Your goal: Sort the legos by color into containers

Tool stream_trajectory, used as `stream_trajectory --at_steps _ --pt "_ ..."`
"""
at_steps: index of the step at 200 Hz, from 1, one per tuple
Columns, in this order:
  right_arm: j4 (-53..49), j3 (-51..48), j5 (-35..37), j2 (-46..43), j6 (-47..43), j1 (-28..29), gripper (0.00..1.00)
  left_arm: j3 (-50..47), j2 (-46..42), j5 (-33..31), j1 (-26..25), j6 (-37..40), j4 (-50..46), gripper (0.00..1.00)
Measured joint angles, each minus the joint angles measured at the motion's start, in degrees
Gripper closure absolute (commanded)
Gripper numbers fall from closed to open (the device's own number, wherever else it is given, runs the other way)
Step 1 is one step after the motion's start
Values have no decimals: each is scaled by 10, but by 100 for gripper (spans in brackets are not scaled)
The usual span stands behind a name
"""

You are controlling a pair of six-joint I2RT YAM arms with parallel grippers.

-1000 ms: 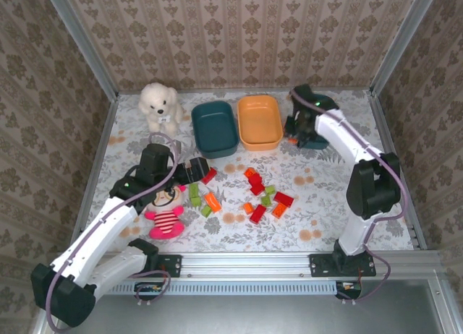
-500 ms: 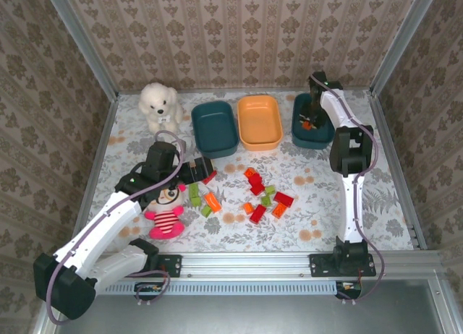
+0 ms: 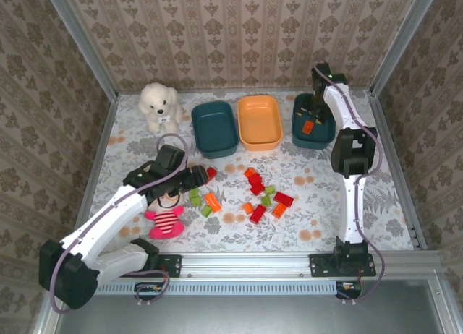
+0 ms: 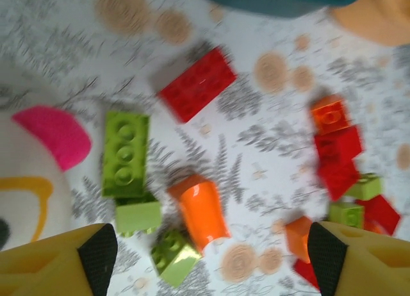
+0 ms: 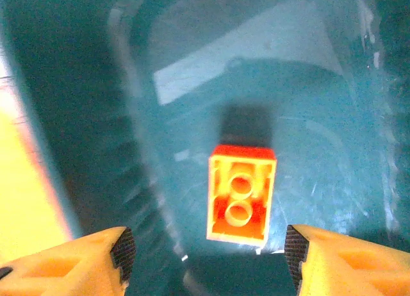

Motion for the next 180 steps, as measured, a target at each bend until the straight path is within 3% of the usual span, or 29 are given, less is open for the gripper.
stream_trajectory --at_steps 33,61,86,131,180 --pt "58 -131 -1 -176 -19 63 35 35 75 -29 -25 -51 -52 31" --pt "134 -291 -21 -328 -23 139 36 106 165 -48 -28 -49 -89 40" --pt "199 -453 -56 -433 -7 162 37 167 250 -63 -28 -34 -102 43" --pt "327 -649 -184 -547 22 160 32 177 301 -83 -27 -16 -131 43" --pt "415 -705 -297 -606 52 212 29 177 332 -86 -13 10 -143 38"
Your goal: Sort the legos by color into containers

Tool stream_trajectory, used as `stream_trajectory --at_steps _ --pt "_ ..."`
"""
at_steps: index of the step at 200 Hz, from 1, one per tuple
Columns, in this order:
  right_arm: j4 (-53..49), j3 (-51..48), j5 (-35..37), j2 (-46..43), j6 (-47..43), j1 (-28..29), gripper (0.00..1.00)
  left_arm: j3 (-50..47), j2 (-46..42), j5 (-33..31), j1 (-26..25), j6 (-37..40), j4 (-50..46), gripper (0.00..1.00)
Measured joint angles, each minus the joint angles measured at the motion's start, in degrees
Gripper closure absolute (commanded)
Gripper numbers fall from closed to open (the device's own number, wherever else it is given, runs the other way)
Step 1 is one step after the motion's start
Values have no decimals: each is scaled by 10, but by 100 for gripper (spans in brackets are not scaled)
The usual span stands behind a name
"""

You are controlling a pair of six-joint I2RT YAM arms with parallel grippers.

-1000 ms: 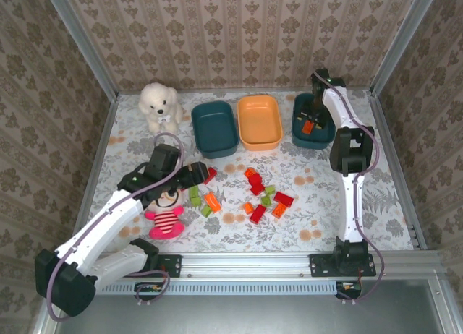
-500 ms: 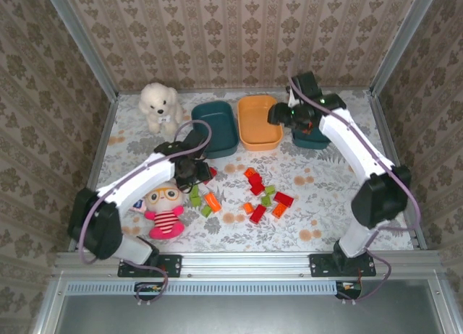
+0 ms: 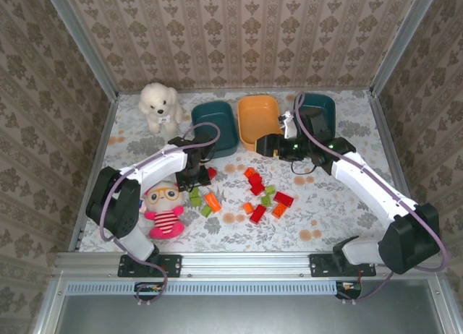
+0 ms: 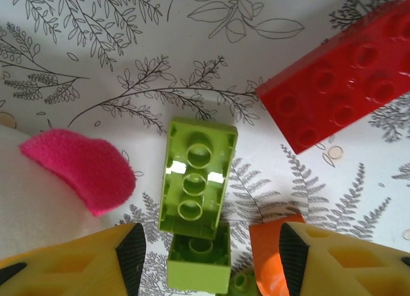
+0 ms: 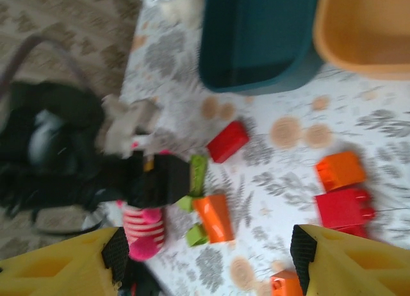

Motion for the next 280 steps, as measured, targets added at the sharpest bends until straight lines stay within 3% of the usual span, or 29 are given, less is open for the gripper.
stream_trajectory --at_steps 100,192,254,280 --pt "0 -5 -17 3 3 14 30 -4 61 13 20 47 35 40" --pt "-2 -5 -16 13 3 14 31 -16 79 37 19 76 71 66" --pt "-12 2 -11 13 3 14 32 -10 50 9 2 76 35 69" --pt "-15 8 -3 8 3 14 32 38 8 -9 5 82 -9 69"
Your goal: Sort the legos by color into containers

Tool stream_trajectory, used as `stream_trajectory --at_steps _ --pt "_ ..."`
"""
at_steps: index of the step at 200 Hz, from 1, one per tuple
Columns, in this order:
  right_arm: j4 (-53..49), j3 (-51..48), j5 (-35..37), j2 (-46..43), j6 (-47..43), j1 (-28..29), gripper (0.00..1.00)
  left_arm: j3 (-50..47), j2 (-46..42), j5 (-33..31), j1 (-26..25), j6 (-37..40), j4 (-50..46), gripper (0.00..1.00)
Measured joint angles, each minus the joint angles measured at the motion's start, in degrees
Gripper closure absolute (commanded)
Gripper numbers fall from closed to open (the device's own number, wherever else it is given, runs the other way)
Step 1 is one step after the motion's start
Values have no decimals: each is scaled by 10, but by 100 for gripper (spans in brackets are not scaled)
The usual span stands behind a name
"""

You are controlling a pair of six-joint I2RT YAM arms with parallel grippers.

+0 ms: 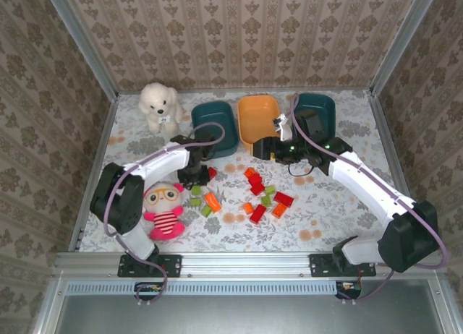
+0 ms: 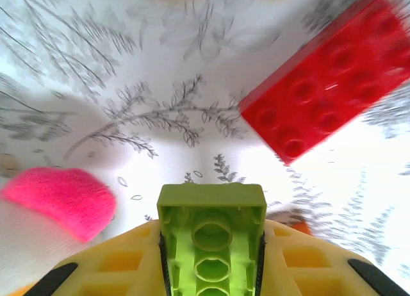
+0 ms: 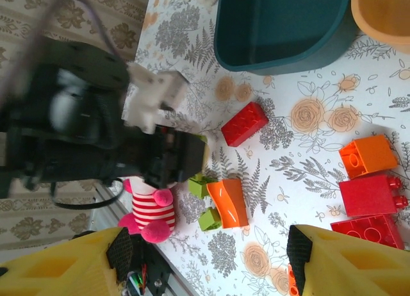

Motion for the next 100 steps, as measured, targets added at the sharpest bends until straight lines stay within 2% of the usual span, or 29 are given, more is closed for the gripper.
stream_trajectory --at_steps 27,46,100 --pt "2 1 5 -18 5 1 31 106 -9 -6 20 20 -16 70" --pt "10 5 7 -23 14 1 31 188 21 -5 37 38 -14 71" --pt "15 21 23 -23 28 1 31 440 258 22 72 78 -2 70"
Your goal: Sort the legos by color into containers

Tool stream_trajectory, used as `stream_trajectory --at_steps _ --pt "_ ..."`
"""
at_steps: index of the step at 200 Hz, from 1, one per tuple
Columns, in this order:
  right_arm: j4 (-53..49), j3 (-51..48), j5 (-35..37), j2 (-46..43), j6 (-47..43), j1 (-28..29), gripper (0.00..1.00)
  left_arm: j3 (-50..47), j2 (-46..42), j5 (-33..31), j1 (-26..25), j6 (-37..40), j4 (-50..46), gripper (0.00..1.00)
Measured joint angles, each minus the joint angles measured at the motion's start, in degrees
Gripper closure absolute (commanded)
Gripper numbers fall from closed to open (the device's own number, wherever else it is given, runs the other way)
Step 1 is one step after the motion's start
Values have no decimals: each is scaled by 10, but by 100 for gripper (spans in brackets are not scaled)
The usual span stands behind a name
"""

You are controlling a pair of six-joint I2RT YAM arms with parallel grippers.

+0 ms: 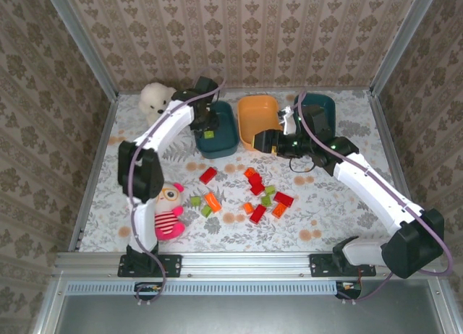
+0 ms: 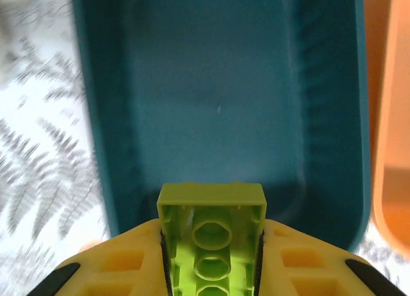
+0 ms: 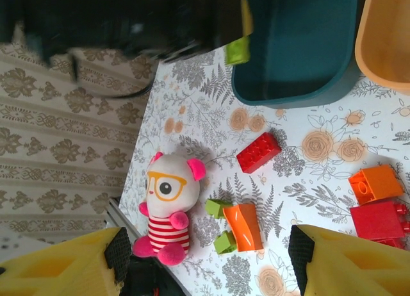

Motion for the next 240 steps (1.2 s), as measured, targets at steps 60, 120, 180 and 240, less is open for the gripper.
stream_trajectory --at_steps 60,120,180,240 --pt "-87 -7 37 -13 -26 0 32 137 165 49 37 10 -7 60" --pt "-178 -14 98 -38 -55 1 35 139 167 89 35 8 -11 38" --pt "-271 3 180 8 -108 32 39 75 71 99 35 0 14 36" --pt "-310 10 219 83 -136 85 38 -231 -283 124 42 -48 120 35"
